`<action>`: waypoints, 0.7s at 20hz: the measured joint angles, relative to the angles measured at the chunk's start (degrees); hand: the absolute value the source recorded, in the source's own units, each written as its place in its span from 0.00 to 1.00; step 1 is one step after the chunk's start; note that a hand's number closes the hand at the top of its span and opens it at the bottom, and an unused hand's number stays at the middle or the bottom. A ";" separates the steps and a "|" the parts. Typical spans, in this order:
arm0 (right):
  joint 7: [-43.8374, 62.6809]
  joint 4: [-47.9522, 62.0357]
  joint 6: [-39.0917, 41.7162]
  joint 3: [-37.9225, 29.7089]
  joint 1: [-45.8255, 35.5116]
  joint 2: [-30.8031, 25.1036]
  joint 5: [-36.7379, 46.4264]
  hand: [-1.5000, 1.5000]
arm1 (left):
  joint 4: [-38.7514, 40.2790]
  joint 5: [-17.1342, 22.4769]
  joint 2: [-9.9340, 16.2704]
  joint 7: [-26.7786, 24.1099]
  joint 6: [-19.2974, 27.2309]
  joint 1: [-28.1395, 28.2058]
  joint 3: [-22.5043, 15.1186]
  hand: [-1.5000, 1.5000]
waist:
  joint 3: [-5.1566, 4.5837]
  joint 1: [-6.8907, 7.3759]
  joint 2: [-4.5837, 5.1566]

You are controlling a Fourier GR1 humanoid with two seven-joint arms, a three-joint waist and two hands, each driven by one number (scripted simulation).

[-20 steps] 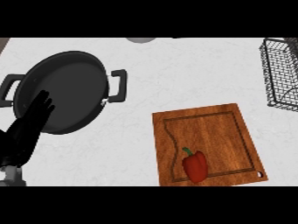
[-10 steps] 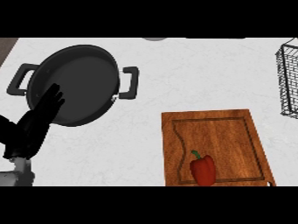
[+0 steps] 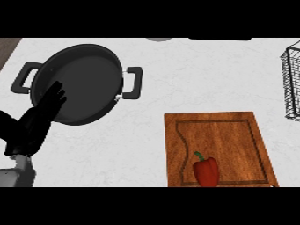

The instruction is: Pick the lemon from the cutting board and place it in the tiered basket

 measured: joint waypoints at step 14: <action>4.45 6.77 -1.57 7.35 -13.00 7.77 8.29 1.00 | 1.23 -1.65 -1.34 -0.79 -0.64 0.24 1.03 0.50 | -0.06 -0.68 -0.14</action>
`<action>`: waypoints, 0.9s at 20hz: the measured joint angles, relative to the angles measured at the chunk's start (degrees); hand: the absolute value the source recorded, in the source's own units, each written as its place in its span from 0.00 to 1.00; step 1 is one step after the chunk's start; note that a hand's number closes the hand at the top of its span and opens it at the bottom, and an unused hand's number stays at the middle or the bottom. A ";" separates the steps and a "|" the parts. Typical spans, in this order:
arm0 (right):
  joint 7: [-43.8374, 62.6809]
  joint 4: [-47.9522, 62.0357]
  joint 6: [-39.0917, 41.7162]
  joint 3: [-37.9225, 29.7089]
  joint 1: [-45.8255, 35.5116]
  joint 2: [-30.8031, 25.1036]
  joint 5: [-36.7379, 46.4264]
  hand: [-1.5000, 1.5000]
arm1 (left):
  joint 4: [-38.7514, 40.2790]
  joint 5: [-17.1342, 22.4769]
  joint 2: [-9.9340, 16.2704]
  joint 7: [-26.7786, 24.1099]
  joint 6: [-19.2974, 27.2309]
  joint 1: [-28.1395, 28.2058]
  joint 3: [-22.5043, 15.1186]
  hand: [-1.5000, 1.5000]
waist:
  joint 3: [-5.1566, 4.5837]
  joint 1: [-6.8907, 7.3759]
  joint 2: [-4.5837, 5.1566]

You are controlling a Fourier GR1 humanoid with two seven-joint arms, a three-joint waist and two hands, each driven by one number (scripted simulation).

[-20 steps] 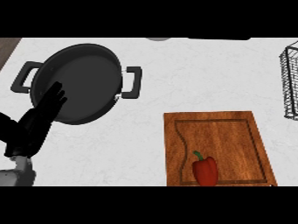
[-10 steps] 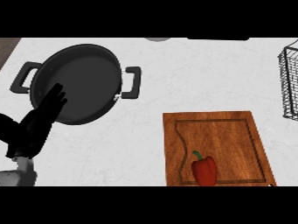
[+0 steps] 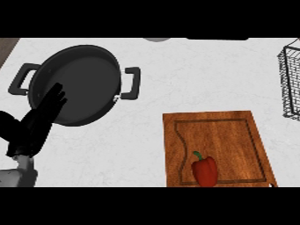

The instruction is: Pick the lemon from the cutting board and place it in the tiered basket

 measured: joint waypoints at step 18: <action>-0.99 10.31 -15.11 -3.07 -8.33 9.09 2.68 0.00 | 0.48 -0.18 -0.66 0.77 -1.31 -1.49 1.64 0.50 | 0.06 0.30 0.24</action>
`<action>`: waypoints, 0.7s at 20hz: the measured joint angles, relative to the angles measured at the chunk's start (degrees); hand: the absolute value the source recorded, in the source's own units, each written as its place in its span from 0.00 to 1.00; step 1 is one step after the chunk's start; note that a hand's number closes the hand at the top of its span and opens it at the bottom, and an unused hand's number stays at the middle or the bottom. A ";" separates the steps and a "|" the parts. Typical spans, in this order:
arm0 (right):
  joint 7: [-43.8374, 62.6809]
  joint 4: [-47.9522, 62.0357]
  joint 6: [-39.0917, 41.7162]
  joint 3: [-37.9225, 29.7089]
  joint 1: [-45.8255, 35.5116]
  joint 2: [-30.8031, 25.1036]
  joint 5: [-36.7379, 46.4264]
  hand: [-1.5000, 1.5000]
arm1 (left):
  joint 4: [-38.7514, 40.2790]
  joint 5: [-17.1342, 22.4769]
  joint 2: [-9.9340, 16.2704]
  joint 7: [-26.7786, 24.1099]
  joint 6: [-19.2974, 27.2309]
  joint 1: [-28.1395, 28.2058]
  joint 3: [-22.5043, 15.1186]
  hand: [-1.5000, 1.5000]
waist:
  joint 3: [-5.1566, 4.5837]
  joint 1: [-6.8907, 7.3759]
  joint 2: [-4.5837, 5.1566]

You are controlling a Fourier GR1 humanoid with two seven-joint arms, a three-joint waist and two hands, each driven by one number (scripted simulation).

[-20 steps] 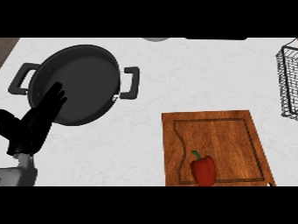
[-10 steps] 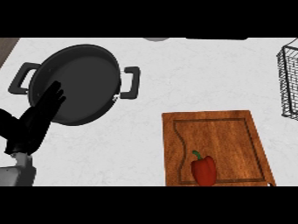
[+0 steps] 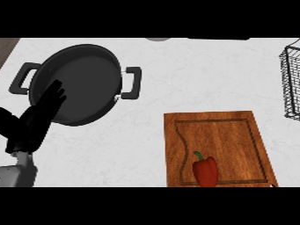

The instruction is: Pick the lemon from the cutting board and place it in the tiered basket

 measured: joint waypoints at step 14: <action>1.84 5.50 3.32 -5.42 -4.32 0.75 -4.34 0.00 | -0.43 -1.32 -1.47 -1.58 -0.20 1.69 -0.34 0.50 | 0.00 0.22 0.03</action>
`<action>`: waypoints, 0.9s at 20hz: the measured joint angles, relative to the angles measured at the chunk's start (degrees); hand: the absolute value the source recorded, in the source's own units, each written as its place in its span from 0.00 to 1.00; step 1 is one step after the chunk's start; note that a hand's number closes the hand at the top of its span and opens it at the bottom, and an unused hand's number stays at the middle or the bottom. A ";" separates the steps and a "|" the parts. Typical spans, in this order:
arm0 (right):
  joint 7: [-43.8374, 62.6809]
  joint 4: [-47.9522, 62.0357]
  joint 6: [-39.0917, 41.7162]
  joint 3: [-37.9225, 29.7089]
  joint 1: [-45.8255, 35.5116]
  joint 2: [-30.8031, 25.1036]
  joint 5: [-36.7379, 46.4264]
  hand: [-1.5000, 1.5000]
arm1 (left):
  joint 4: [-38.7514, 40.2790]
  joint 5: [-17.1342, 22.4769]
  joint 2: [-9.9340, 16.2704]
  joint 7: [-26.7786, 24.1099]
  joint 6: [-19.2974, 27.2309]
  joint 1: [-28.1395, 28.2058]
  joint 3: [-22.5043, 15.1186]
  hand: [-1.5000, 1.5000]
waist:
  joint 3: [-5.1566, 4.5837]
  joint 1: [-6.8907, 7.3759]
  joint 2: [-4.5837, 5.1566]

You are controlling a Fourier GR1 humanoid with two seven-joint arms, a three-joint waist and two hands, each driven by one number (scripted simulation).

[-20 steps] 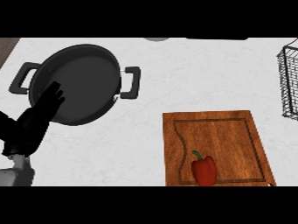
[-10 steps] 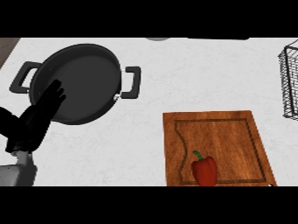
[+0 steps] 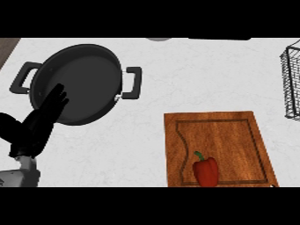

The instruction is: Pick the lemon from the cutting board and place it in the tiered basket

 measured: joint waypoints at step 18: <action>13.73 6.00 8.62 -18.04 0.02 -15.71 -17.81 0.00 | -0.56 0.13 0.27 1.43 -0.65 -1.34 0.34 0.50 | 0.27 0.44 0.84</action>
